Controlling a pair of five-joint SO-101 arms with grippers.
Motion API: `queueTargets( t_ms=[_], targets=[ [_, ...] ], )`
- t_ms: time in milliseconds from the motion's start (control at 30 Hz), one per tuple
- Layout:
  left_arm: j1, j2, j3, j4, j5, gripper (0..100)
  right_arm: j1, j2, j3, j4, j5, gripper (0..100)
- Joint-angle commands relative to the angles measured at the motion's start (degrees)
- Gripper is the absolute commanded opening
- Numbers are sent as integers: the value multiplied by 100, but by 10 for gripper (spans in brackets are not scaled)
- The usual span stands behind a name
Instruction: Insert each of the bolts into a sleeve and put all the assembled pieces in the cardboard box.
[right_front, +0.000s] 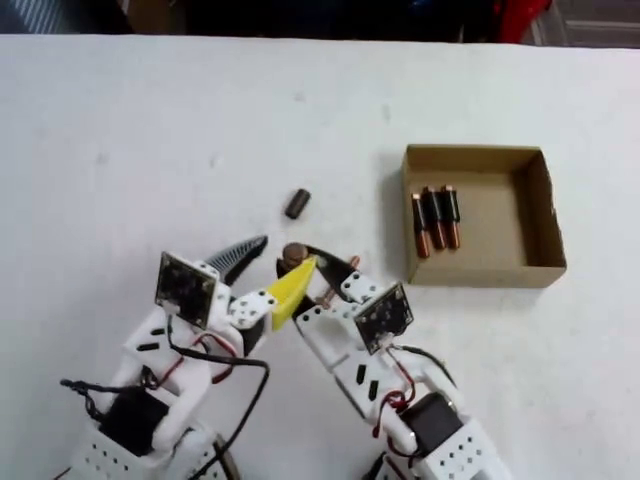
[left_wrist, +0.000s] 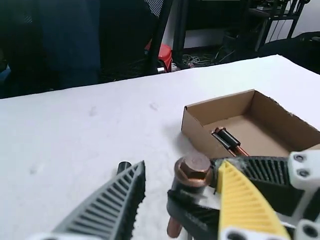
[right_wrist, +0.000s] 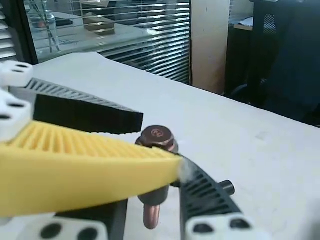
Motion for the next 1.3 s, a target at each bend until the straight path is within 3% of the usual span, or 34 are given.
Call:
queueTargets(
  t_ms=[0, 267, 500, 567, 700, 800, 967, 1267],
  targets=[
    [-13, 13, 0, 44, 0, 259, 75, -84, 53, -13, -9, 17],
    [-163, 13, -457, 44, -9, 255, 75, -57, 53, -4, -9, 17],
    [-936, 13, -1037, 158, 0, 251, 84, -84, 53, 163, -9, 17],
    [-1103, 13, -1345, 422, 0, 203, 84, -84, 53, 189, -9, 17],
    [-1420, 13, -2031, 1231, -9, 8, 84, -84, 53, 321, -9, 17],
    [-1789, 13, -2312, 1697, -9, 72, 92, -84, 53, 330, -9, 17],
    [-2387, 13, -2453, 2497, -387, 18, 92, -84, 53, 567, -9, 17],
    [-3037, 13, -2444, 3209, -545, 23, 462, -84, 53, 576, -9, 17]
  ],
)
